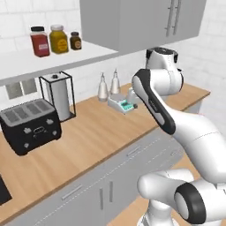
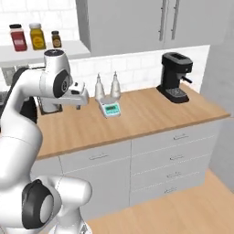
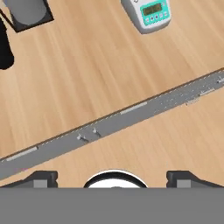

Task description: Take a straw from the drawer in front and place it inside the glass cup on the dining counter.

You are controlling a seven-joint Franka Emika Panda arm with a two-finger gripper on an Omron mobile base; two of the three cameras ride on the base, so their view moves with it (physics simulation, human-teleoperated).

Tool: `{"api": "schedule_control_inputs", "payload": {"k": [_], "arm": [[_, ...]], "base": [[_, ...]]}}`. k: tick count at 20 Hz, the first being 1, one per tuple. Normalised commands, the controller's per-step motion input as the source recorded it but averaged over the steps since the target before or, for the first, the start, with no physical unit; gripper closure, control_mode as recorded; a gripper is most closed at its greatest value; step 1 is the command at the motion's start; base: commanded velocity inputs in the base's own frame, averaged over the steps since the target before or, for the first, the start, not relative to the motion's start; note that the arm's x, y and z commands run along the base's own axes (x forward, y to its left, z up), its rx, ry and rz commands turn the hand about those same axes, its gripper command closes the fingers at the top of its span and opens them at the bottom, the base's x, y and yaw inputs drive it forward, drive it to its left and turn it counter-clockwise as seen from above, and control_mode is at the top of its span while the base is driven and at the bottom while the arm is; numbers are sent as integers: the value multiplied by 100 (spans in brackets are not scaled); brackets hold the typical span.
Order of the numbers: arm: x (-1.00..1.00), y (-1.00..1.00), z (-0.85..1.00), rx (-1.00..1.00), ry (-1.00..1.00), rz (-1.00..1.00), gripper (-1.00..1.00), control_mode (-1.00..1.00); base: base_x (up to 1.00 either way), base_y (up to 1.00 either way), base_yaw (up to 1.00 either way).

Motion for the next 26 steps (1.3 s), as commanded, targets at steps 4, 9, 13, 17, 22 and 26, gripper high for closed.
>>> {"api": "schedule_control_inputs", "payload": {"k": [4,9,13,17,22,26], "arm": [[0,0,0,0,0,0,-100,100],[0,0,0,0,0,0,-100,100],[0,0,0,0,0,0,-100,100],[0,0,0,0,0,0,-100,100],[-7,8,0,5,2,-9,-100,-100],[-25,2,2,39,10,-29,-100,-100]], "base": [[0,64,-65],[0,71,-61],[-3,74,-58],[-14,70,-54],[-23,49,-39],[0,0,0]]}}
